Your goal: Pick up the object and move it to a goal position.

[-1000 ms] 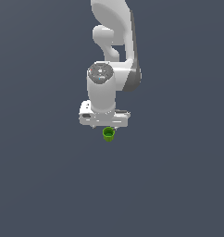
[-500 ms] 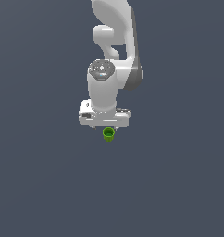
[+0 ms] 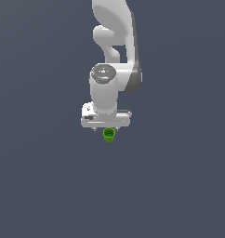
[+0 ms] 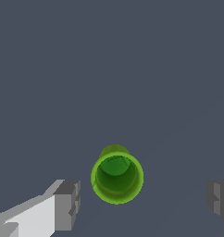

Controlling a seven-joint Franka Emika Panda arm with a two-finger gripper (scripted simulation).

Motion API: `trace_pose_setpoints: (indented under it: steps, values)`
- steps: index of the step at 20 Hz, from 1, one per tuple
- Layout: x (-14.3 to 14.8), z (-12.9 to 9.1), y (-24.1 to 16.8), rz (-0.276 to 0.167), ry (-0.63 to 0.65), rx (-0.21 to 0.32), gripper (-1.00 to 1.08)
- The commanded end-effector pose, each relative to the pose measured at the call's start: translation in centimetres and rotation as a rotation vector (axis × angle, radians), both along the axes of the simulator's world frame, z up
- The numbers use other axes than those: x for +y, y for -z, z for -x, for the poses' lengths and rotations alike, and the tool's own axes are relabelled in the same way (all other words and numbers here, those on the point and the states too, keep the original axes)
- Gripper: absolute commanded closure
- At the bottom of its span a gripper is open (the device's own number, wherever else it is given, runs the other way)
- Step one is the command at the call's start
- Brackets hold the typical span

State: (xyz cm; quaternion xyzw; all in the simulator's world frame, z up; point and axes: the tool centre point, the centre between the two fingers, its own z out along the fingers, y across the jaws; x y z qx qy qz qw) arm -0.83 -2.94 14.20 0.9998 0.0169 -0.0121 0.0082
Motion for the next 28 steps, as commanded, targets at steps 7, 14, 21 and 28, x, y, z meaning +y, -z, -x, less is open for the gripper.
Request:
trace_pose_setpoints:
  steps: [7,14,21,28]
  values:
    - [0.7,1.7,3.2,-0.013,-0.146,-0.013,-0.92]
    - [1.1,2.7,4.7,-0.019,-0.22,-0.021,-0.92]
    - [1.1,2.8,5.0,-0.019,-0.227,-0.021,-0.92]
    - [1.2,2.9,7.6,-0.019,-0.23,-0.021,-0.92]
